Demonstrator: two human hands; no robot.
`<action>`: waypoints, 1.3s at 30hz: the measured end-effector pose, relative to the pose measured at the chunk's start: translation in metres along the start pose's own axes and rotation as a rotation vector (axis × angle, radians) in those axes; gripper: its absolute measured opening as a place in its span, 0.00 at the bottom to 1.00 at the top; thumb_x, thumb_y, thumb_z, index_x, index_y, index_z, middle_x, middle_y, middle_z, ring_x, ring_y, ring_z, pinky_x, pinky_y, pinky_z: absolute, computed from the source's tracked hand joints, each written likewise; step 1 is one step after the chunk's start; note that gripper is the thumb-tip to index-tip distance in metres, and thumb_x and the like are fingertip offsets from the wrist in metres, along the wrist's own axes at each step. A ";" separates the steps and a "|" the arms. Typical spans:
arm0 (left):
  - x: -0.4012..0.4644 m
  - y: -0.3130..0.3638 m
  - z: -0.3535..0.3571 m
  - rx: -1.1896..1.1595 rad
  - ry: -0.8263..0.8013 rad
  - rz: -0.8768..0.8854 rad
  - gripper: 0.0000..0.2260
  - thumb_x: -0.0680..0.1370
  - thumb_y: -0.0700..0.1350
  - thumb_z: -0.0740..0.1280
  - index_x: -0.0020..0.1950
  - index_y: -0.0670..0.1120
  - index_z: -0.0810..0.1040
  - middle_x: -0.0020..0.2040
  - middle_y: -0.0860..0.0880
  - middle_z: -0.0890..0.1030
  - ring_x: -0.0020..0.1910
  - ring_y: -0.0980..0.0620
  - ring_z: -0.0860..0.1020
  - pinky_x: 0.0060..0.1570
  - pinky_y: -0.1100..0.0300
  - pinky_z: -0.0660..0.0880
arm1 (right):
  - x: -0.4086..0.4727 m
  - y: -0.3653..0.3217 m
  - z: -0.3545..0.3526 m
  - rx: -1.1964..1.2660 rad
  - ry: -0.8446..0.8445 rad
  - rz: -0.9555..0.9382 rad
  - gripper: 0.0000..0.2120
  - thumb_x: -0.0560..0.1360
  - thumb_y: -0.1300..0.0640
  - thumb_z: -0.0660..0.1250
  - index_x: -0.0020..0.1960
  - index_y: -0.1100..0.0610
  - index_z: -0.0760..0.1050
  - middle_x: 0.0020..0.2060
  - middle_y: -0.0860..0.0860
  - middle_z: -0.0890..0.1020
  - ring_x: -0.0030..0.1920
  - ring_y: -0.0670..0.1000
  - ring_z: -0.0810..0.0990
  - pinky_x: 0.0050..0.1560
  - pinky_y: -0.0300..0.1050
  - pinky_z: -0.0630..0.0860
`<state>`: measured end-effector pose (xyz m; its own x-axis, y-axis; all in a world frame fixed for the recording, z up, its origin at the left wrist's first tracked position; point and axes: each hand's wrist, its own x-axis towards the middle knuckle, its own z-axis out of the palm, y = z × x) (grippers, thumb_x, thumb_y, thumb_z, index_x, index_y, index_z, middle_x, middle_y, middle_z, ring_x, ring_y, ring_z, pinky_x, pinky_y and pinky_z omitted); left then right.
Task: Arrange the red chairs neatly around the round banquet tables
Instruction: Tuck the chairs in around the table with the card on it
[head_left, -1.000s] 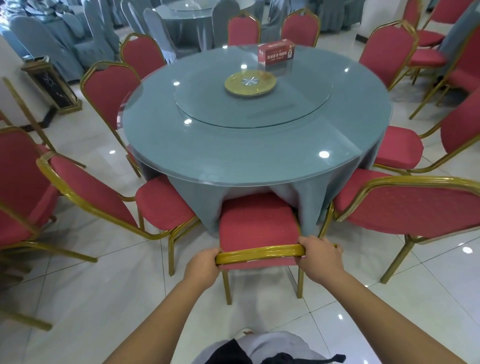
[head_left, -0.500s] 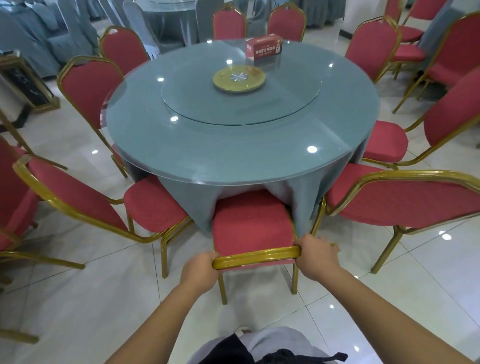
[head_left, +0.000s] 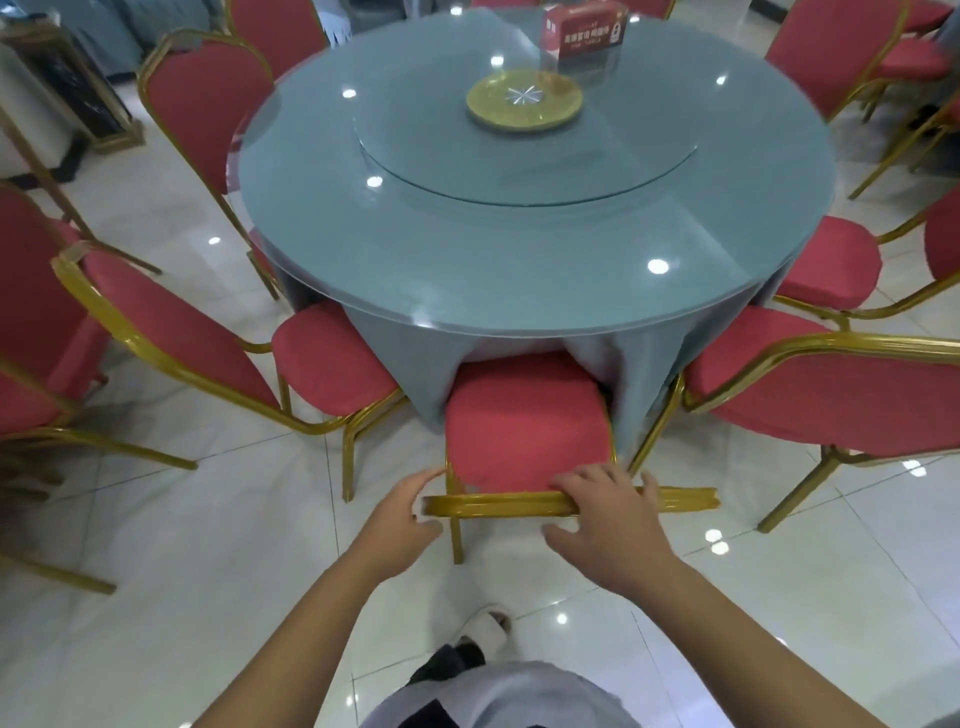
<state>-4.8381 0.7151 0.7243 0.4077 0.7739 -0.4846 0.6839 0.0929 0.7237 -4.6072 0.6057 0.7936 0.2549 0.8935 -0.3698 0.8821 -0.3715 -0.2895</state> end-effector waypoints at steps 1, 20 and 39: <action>-0.006 -0.008 -0.006 -0.040 0.024 -0.031 0.29 0.77 0.36 0.67 0.74 0.58 0.67 0.70 0.57 0.67 0.62 0.59 0.71 0.61 0.59 0.73 | -0.001 -0.019 0.001 0.025 -0.004 -0.071 0.23 0.73 0.37 0.62 0.67 0.40 0.71 0.64 0.40 0.73 0.72 0.49 0.63 0.74 0.64 0.46; -0.015 -0.158 -0.229 -0.318 0.371 -0.286 0.28 0.78 0.48 0.71 0.75 0.56 0.65 0.75 0.49 0.67 0.73 0.47 0.66 0.63 0.51 0.70 | 0.096 -0.265 0.049 0.114 -0.124 -0.298 0.30 0.76 0.40 0.65 0.75 0.46 0.63 0.72 0.45 0.69 0.72 0.51 0.67 0.71 0.51 0.61; 0.152 -0.166 -0.557 0.571 0.321 -0.058 0.46 0.70 0.48 0.78 0.80 0.58 0.52 0.80 0.49 0.52 0.78 0.43 0.54 0.74 0.43 0.59 | 0.310 -0.499 0.092 0.406 -0.231 -0.253 0.43 0.69 0.38 0.70 0.78 0.49 0.56 0.73 0.47 0.68 0.72 0.51 0.67 0.70 0.53 0.68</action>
<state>-5.2262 1.1663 0.8043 0.2207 0.9342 -0.2804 0.9487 -0.1389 0.2840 -5.0048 1.0446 0.7423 -0.0805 0.9061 -0.4152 0.6689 -0.2597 -0.6965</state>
